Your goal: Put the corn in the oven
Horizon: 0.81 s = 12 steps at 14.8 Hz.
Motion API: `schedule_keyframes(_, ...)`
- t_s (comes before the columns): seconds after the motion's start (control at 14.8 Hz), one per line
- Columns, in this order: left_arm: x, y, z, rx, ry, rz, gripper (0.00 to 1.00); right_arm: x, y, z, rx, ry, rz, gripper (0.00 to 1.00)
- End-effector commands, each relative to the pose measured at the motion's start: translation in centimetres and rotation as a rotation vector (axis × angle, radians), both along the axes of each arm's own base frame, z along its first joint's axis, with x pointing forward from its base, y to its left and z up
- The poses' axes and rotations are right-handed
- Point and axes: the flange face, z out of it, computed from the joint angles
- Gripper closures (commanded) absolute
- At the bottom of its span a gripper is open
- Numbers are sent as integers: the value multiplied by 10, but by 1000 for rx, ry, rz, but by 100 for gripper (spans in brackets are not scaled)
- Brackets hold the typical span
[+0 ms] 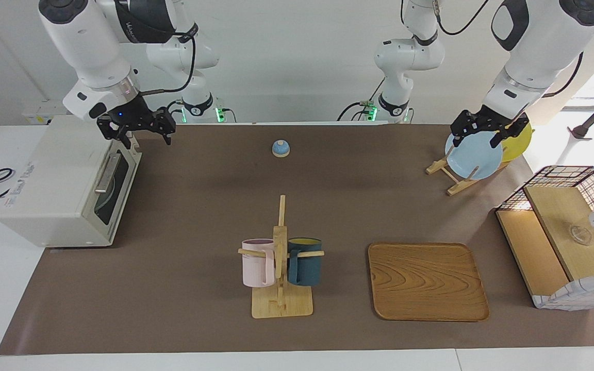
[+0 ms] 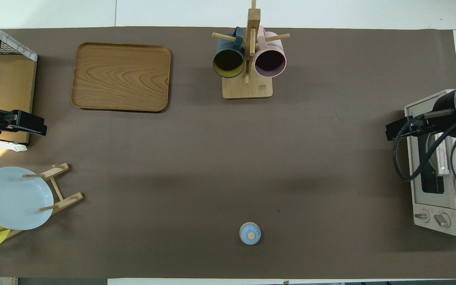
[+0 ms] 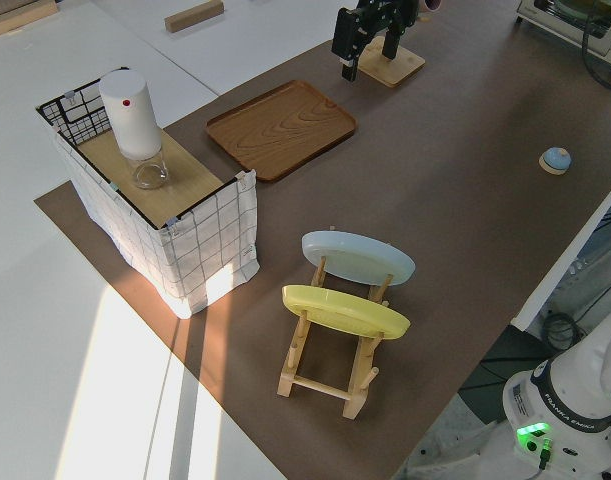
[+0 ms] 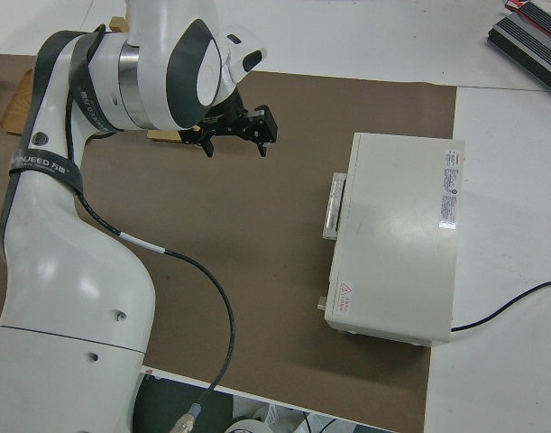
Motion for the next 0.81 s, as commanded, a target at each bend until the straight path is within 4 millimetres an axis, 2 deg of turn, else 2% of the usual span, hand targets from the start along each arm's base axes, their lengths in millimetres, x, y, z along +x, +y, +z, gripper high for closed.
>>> schedule_keyframes(0.0,-5,2,3,11,-14,-8,0,7,2,1,16,11,-21,0)
schedule_keyframes(0.75,-5,2,3,11,-14,-8,0,10,0,3,26,-13,-46,0)
